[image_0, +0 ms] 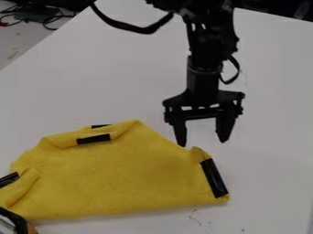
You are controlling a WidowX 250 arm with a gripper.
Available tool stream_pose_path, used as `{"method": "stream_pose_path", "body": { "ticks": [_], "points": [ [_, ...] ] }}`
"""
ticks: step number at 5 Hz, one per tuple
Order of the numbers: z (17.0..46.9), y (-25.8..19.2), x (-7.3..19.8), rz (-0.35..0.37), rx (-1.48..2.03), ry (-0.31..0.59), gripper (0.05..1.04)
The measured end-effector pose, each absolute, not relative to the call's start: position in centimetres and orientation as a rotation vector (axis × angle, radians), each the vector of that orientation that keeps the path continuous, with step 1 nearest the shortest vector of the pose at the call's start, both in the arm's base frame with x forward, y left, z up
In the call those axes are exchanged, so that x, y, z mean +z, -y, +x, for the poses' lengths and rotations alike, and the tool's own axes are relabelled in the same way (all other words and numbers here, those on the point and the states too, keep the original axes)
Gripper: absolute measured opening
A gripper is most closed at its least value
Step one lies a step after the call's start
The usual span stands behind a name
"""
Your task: Fold the yellow clothe from the right to the left side
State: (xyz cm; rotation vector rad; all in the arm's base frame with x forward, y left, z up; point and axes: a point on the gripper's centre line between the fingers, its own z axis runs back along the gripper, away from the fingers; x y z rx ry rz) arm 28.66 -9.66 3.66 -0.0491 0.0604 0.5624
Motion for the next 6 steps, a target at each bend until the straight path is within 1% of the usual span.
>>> {"method": "stream_pose_path", "body": {
  "ticks": [1,2,3,4,5,6],
  "points": [
    [27.8,10.7,2.3,-0.064,0.617,-0.024,0.999],
    [27.5,11.1,1.7,-0.077,0.645,-0.02,0.999],
    [27.1,11.1,0.7,-0.074,0.651,-0.033,0.999],
    [27.0,11.2,0.4,-0.069,0.642,-0.052,0.951],
    [27.3,11.4,0.3,-0.062,0.624,-0.074,0.677],
    [27.2,11.3,0.3,-0.06,0.619,-0.074,0.389]
  ]
}}
